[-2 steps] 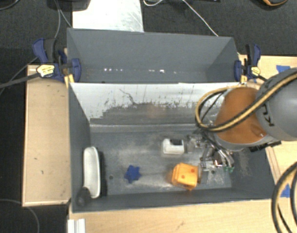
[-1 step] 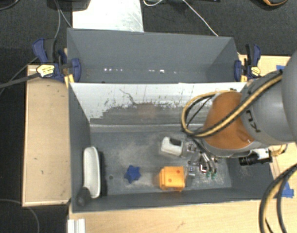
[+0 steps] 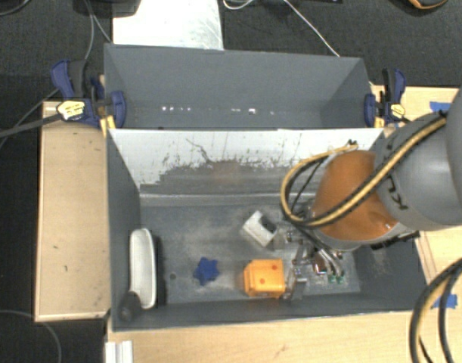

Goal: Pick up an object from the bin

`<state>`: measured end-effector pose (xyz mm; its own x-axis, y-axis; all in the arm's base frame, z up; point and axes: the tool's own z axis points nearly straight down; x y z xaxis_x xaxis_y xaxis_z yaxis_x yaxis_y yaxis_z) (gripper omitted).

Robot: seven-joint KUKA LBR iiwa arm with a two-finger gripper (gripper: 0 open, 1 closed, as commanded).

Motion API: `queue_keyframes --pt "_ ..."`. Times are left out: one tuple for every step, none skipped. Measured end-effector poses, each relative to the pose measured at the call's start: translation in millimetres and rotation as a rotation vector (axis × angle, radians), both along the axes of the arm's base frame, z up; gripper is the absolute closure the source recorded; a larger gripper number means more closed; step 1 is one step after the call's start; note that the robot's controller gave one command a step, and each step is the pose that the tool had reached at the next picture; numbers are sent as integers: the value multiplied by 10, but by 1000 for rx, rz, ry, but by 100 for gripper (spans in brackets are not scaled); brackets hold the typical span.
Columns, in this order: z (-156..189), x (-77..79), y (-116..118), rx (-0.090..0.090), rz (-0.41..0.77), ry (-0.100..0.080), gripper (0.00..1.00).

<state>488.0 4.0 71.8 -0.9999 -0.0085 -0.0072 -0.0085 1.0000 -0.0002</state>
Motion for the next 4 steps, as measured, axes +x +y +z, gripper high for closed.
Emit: queue_keyframes --pt "-15 237 567 1 -271 11 0" --pt "-16 44 576 0 19 0 0" --pt "-17 -36 1383 2 -270 8 0" --pt "6 263 1475 -1 57 -2 100"
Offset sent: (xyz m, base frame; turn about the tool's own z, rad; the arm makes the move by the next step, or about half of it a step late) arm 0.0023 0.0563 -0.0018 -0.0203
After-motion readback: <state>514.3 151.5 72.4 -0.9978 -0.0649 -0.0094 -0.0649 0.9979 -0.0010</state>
